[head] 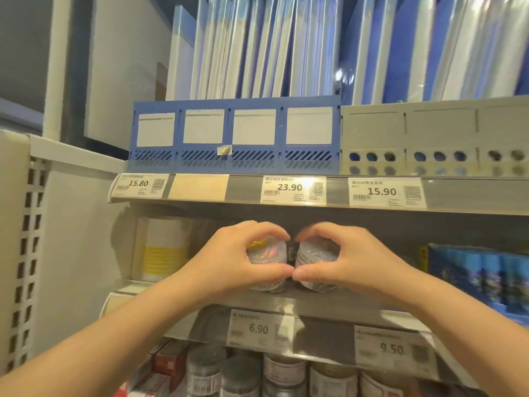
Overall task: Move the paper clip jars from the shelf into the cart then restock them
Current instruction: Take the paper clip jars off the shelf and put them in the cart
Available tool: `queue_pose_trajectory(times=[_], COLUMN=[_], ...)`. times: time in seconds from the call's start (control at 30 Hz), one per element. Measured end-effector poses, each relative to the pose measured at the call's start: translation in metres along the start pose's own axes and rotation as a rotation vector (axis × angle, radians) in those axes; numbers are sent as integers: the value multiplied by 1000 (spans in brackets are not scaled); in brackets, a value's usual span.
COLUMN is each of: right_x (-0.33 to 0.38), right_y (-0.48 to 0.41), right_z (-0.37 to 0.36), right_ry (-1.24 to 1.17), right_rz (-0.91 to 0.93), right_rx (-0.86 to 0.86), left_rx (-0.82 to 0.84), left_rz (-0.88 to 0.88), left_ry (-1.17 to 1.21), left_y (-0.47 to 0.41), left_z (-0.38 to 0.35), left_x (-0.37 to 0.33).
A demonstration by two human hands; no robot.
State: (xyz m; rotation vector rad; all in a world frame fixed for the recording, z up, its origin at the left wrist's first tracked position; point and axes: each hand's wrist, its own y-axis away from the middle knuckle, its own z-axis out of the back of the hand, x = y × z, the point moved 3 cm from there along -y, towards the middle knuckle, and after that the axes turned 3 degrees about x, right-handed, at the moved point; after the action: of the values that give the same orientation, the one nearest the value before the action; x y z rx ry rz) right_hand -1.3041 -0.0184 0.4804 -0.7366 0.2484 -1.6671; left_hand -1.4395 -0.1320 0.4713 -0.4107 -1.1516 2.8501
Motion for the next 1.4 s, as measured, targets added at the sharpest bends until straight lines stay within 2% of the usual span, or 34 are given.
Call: queue_pose_trajectory(times=[0.2, 0.43, 0.73, 1.07, 1.2, 1.4], right_x=[23, 46, 106, 208, 241, 282], right_y=[58, 140, 239, 373, 442, 562], right_z=[22, 41, 58, 39, 44, 74], right_ry=[3, 131, 197, 184, 169, 127], right_rz=[45, 86, -96, -411, -536, -709], right_rx=[-24, -3, 29, -32, -58, -163], left_rx=[12, 82, 154, 360, 472, 514], left_rz=[-5, 8, -108, -269, -371, -514], left_ry=[13, -7, 112, 305, 414, 470], left_y=[25, 68, 126, 227, 263, 308], left_z=[-3, -26, -26, -11, -21, -52], left_x=[-56, -124, -197, -277, -326, -428])
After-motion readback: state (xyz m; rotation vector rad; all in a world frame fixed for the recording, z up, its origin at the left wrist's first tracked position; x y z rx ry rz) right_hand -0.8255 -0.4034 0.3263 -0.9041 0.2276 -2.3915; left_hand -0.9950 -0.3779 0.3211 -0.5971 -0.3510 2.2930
